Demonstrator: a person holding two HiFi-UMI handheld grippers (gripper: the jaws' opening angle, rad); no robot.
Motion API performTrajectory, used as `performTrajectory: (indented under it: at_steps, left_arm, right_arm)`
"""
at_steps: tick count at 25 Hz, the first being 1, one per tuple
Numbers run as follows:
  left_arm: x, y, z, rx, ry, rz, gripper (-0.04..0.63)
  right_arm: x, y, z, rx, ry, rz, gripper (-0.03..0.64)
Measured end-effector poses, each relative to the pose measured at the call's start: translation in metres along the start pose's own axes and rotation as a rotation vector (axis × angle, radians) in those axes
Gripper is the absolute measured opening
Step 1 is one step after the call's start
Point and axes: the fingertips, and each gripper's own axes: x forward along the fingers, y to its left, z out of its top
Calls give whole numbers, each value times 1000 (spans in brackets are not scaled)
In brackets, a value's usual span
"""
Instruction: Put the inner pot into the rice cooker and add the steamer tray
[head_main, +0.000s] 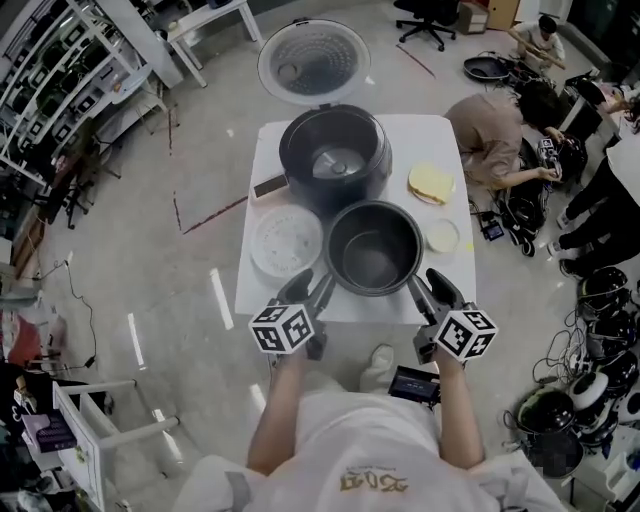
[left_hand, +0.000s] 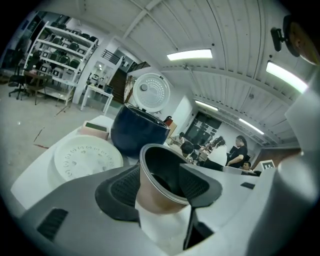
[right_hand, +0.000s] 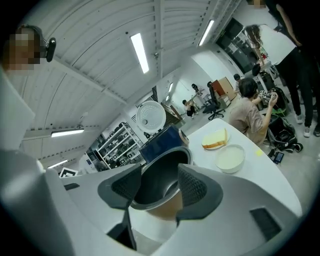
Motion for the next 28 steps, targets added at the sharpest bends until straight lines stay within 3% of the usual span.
performTrajectory:
  at_steps: [5, 18, 25, 28]
  left_arm:
    - [12, 11, -5, -86, 7, 28, 244]
    - [58, 37, -4, -162, 33, 18, 224]
    - [65, 39, -7, -101, 63, 28, 180]
    - [67, 36, -4, -104, 53, 12, 141]
  right_arm:
    - [22, -24, 5, -16, 44, -23, 225]
    - [72, -56, 10, -37, 105, -88, 215]
    - [81, -67, 6, -46, 123, -125, 204]
    - [86, -67, 4, -38, 128, -112, 154]
